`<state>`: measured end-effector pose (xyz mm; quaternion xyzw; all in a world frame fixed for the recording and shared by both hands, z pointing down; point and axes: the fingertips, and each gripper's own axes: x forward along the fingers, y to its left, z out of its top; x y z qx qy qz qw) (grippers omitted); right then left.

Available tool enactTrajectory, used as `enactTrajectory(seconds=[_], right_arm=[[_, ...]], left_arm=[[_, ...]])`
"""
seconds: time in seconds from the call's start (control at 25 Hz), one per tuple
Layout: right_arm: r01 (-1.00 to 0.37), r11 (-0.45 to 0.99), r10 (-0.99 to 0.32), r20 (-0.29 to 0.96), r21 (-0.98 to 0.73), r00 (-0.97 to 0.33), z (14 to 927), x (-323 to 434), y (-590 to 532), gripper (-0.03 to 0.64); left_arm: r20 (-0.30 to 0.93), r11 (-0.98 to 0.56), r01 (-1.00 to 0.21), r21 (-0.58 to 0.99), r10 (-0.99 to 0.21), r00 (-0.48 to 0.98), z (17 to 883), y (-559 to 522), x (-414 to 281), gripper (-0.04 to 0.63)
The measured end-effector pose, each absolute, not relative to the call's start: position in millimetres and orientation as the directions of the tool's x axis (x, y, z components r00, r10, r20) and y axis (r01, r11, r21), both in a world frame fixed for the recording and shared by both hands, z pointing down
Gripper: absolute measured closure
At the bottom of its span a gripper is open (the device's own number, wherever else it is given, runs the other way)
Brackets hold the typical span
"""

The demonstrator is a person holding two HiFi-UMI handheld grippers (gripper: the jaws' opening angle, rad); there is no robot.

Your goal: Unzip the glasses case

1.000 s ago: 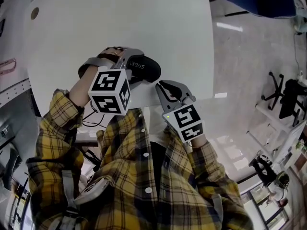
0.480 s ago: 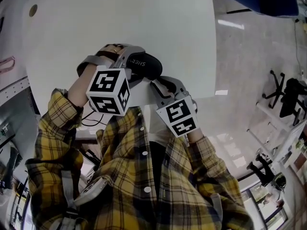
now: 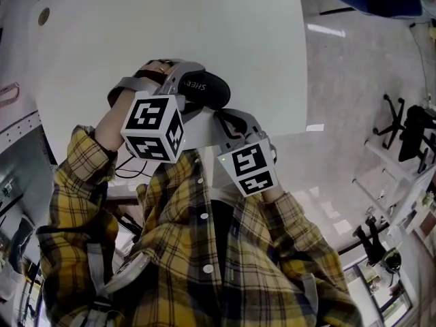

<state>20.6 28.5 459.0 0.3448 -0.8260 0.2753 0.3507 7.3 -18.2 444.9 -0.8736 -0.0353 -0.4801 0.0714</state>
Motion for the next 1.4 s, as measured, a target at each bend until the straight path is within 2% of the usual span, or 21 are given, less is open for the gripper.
enactTrajectory(seconds=[0.28, 0.56, 0.96, 1.4], right_arm=[[-0.794, 0.564, -0.372, 0.788, -0.227, -0.490, 464.6, 16.7, 27.5, 0.612], [-0.841, 0.516, -0.455, 0.780, -0.163, -0.430, 463.1, 21.1, 23.9, 0.617], [-0.785, 0.610, -0.416, 0.799, -0.109, -0.434, 462.3, 32.0, 28.7, 0.618], [-0.640, 0.769, -0.364, 0.821, -0.002, -0.439, 454.9, 56.2, -14.0, 0.618]], left_arm=[[0.842, -0.986, 0.132, -0.103, -0.016, 0.540, 444.4, -15.6, 6.2, 0.272], [0.836, -0.984, 0.134, -0.120, -0.028, 0.548, 444.4, -17.8, 8.3, 0.272], [0.814, -0.965, 0.164, -0.204, -0.074, 0.576, 447.6, -16.3, 6.8, 0.272], [0.804, -0.948, 0.172, -0.267, -0.120, 0.583, 444.6, -21.2, 2.0, 0.272]])
